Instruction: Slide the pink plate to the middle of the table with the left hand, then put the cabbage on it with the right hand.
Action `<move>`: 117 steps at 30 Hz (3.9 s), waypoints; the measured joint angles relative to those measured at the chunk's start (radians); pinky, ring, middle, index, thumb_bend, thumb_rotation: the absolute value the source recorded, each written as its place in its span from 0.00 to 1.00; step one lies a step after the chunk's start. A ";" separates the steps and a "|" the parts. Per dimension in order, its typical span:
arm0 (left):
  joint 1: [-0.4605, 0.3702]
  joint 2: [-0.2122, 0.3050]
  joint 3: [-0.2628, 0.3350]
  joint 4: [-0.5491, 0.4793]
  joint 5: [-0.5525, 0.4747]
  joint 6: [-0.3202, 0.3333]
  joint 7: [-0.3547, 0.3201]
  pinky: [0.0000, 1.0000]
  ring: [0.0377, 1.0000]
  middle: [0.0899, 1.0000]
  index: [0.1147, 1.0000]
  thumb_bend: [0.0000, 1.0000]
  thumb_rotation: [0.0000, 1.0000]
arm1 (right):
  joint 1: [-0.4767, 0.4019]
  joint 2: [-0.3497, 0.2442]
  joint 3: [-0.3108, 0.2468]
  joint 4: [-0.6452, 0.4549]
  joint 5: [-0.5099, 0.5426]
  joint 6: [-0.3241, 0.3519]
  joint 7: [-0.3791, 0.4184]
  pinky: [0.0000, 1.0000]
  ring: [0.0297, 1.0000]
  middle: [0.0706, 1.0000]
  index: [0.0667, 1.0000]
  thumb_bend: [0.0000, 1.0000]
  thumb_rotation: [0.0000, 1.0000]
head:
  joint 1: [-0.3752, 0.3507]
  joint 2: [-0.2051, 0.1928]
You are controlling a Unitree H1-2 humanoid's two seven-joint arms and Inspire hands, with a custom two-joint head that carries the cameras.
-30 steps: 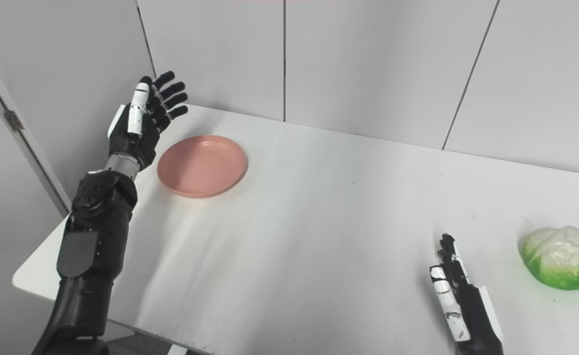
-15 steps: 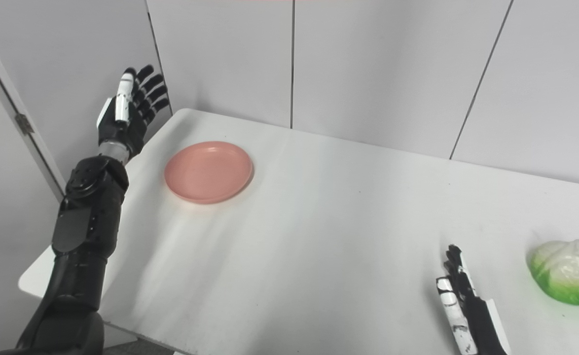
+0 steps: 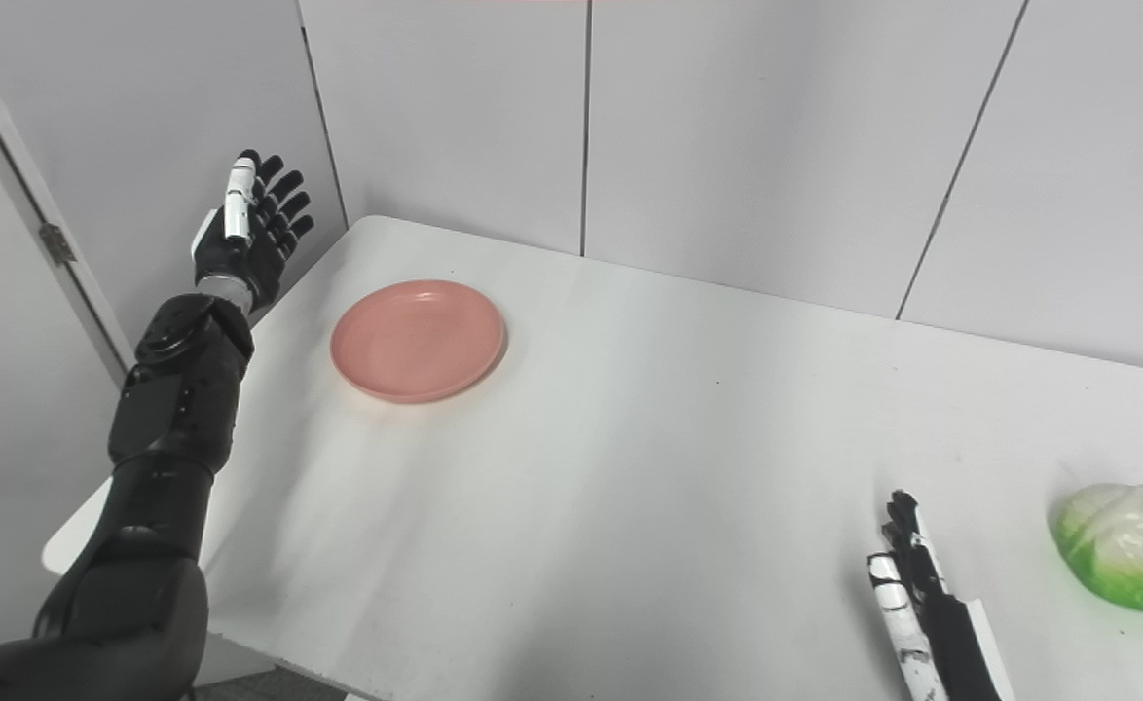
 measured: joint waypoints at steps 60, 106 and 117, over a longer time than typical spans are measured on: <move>0.109 -0.137 -0.060 0.139 -0.012 -0.258 -0.030 0.84 0.84 0.83 0.82 0.38 1.00 | 0.003 -0.003 -0.001 -0.015 0.006 0.022 0.000 1.00 1.00 1.00 1.00 0.30 1.00 | -0.031 0.057; 0.259 -0.323 -0.239 -0.226 -0.029 -0.079 -0.073 0.84 0.85 0.84 0.81 0.38 1.00 | 0.003 0.023 0.016 -0.014 -0.069 0.020 -0.031 0.98 1.00 1.00 1.00 0.45 1.00 | -0.219 0.144; 0.287 -0.395 -0.334 -0.316 -0.017 -0.002 -0.089 0.88 0.88 0.87 0.85 0.35 1.00 | 0.002 0.037 0.027 -0.012 -0.083 0.020 -0.050 0.97 1.00 1.00 1.00 0.46 1.00 | -0.271 0.161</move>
